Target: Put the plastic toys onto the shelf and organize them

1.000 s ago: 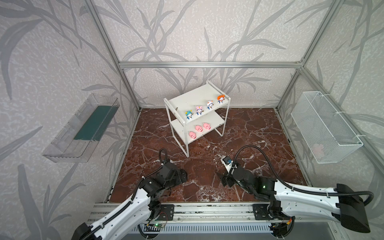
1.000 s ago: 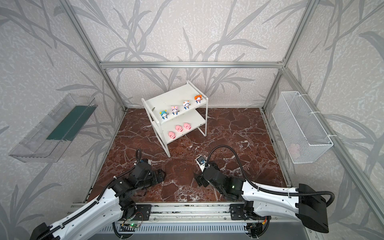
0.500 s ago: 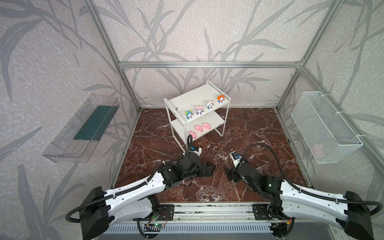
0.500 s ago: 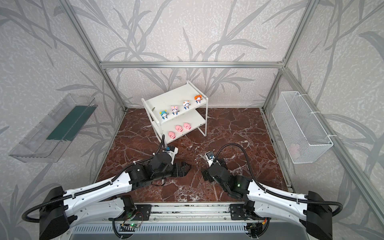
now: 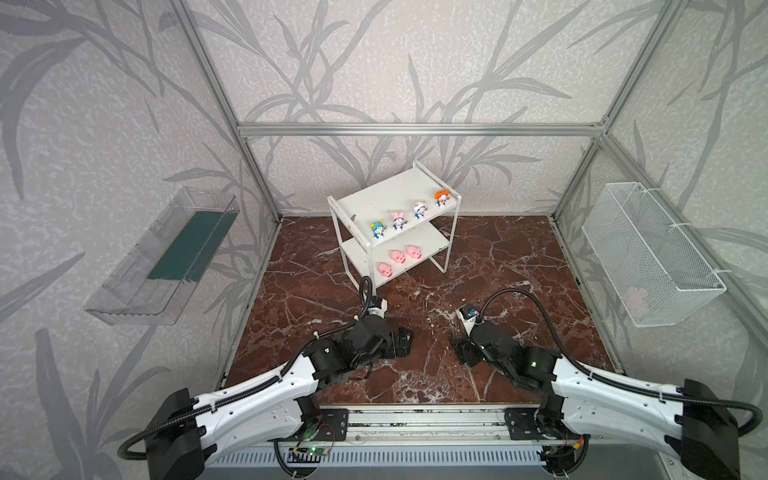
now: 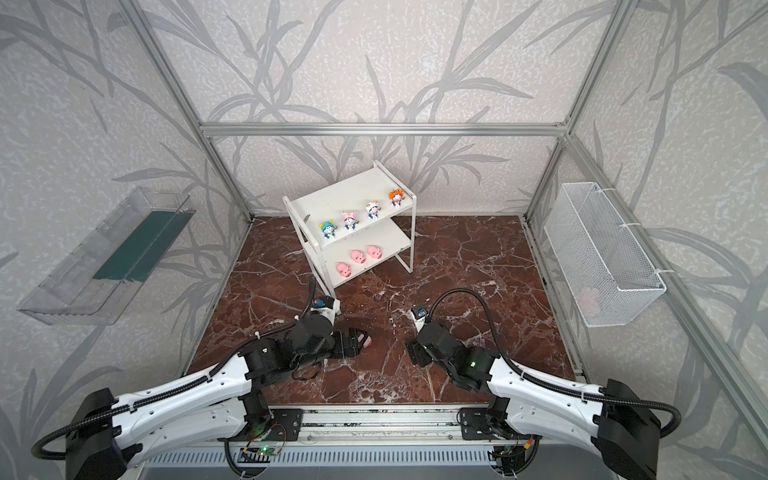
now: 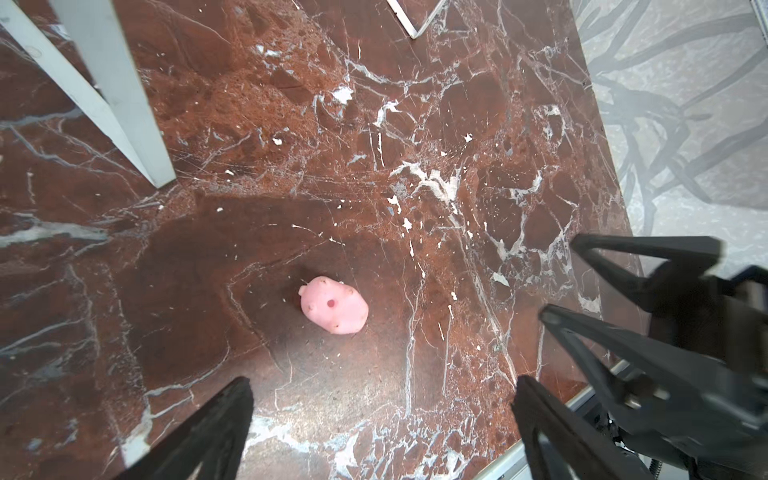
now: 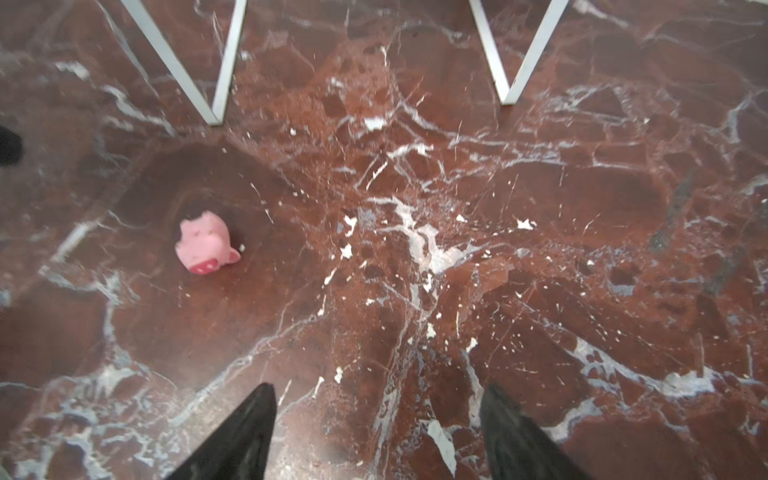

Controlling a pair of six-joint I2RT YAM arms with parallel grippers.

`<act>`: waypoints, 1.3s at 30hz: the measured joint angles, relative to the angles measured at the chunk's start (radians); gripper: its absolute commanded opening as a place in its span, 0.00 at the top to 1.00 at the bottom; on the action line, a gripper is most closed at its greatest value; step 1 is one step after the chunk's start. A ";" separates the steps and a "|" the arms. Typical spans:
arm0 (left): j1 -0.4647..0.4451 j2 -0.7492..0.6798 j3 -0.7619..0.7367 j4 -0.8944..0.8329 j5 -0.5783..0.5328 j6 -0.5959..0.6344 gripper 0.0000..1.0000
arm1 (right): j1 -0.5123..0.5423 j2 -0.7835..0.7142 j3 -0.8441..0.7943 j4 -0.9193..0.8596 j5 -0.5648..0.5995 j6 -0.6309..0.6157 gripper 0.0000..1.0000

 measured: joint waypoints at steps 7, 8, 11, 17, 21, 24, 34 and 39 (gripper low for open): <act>0.011 0.184 -0.008 0.099 0.058 0.010 0.01 | -0.028 0.102 0.026 0.030 -0.110 -0.005 0.32; 0.011 0.215 -0.008 0.114 0.063 0.009 0.02 | -0.034 0.111 0.031 0.032 -0.121 -0.005 0.33; 0.011 0.299 0.000 0.140 0.074 0.002 0.05 | -0.041 0.122 0.035 0.040 -0.145 -0.005 0.35; 0.011 0.405 0.006 0.232 0.093 -0.042 0.09 | -0.042 0.104 0.035 0.037 -0.162 -0.005 0.35; 0.016 0.452 0.008 0.327 0.106 -0.047 0.09 | -0.047 0.070 0.035 0.034 -0.160 -0.005 0.35; 0.021 0.497 0.027 0.377 0.133 -0.041 0.10 | -0.053 0.053 0.035 0.028 -0.153 -0.004 0.35; 0.021 0.579 0.199 0.545 0.259 0.010 0.11 | -0.122 -0.011 0.021 -0.047 -0.067 0.067 0.35; 0.020 0.545 0.195 0.537 0.262 0.023 0.10 | -0.153 -0.041 0.005 -0.074 -0.068 0.077 0.37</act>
